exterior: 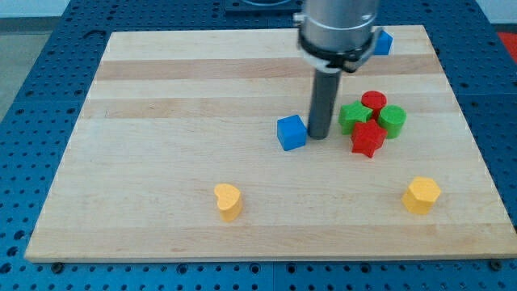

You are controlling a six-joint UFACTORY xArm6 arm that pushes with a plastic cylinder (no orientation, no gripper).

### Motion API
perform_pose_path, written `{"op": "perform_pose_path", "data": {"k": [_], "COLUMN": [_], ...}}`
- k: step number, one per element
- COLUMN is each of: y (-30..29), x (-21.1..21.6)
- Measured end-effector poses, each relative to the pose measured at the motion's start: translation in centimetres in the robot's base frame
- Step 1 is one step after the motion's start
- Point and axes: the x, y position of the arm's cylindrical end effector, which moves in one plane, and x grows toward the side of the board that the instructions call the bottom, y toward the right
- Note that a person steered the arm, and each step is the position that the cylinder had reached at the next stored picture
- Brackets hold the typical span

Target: Push the yellow heart up and left a bit

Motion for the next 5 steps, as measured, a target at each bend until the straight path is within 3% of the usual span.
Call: {"op": "perform_pose_path", "data": {"k": [3, 4, 5], "y": [-10.3, -10.8, -6.8], "x": [0.0, 0.0, 0.6]}}
